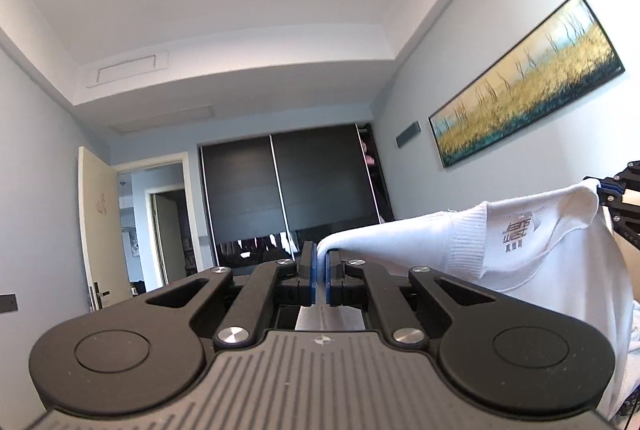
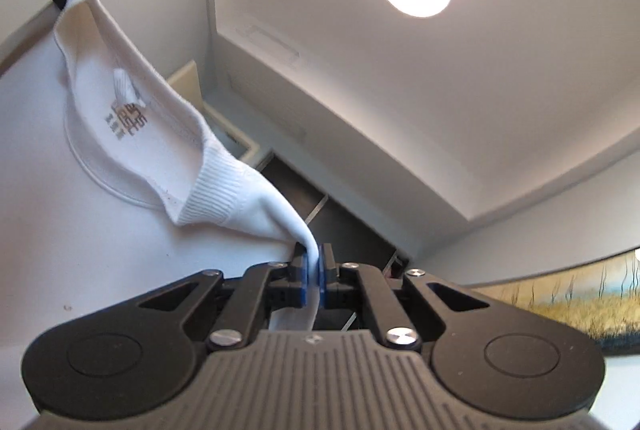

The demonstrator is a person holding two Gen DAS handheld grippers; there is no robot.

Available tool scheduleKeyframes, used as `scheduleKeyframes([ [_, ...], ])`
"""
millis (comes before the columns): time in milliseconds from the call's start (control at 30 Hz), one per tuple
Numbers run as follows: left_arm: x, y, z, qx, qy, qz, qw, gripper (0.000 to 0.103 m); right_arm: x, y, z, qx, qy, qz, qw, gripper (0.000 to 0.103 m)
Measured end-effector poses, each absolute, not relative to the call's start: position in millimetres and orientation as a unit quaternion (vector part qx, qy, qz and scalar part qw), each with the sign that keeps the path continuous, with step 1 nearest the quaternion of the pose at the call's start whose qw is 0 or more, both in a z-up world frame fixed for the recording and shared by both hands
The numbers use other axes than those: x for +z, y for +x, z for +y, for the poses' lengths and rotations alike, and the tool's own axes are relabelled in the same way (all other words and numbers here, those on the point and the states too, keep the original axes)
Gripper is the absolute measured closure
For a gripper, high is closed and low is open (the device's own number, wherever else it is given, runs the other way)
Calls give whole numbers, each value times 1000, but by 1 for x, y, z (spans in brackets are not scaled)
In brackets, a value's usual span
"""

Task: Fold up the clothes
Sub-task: 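Lift the sweatshirt by its shoulders with both grippers, collar label showing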

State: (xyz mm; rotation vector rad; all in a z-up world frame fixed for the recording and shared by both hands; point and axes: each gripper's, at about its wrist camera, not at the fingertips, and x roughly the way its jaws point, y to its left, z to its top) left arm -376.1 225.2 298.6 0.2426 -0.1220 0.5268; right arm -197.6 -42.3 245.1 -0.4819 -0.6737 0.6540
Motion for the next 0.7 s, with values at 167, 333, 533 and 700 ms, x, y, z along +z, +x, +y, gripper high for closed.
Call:
scheduleKeyframes([
  [167,308,-395,227,242,104,-96,960,100,250,-219,-57,312,-205,-361,854,97],
  [333,309,-378,246,244,97,-79,962,100,250,-200,-40,308,-208,-364,854,97],
  [533,278,-302,304,260,76,21,962,100,222,-128,19,328,-252,-280,866,97],
  [700,221,-217,368,273,51,130,952,100,164,-55,85,352,-297,-185,868,97],
])
